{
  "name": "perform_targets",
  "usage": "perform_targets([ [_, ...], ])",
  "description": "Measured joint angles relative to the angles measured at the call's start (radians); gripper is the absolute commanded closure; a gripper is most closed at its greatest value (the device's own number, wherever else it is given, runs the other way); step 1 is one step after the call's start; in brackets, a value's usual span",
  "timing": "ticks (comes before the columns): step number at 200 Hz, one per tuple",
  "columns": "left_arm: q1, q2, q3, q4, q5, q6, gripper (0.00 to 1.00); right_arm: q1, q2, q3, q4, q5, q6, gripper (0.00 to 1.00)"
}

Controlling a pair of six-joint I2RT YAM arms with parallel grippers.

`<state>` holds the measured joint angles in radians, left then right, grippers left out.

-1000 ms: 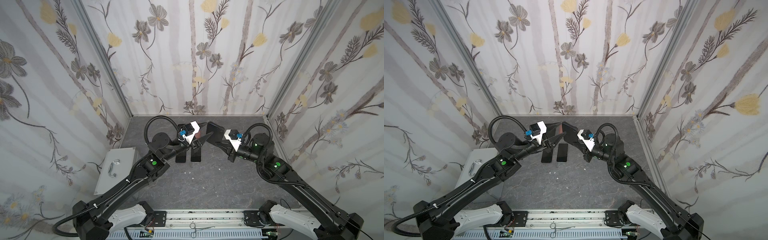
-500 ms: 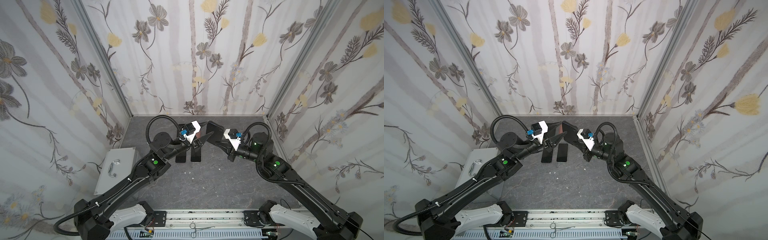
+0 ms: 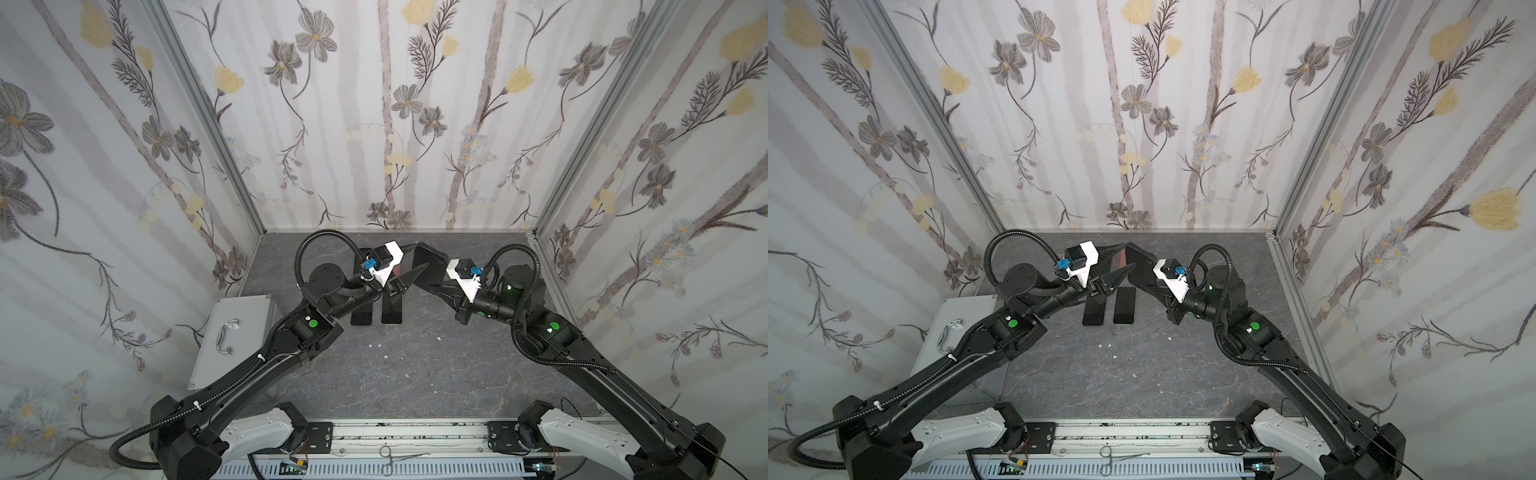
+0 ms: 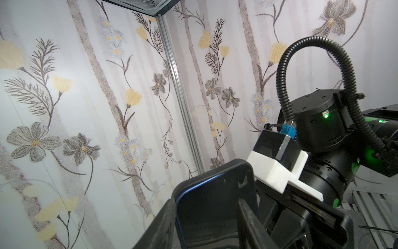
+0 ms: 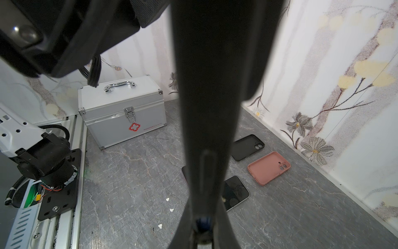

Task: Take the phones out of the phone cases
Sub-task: 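Keep holding the black phone upright between both grippers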

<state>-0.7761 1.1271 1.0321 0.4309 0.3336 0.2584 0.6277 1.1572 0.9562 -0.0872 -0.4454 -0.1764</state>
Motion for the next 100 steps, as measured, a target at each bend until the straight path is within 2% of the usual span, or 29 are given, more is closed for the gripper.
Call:
perform_targets([
  [100,0.000,0.004,0.002,0.007,-0.011,-0.001,0.52,0.012,-0.006,-0.002,-0.006,-0.001,-0.027,1.00],
])
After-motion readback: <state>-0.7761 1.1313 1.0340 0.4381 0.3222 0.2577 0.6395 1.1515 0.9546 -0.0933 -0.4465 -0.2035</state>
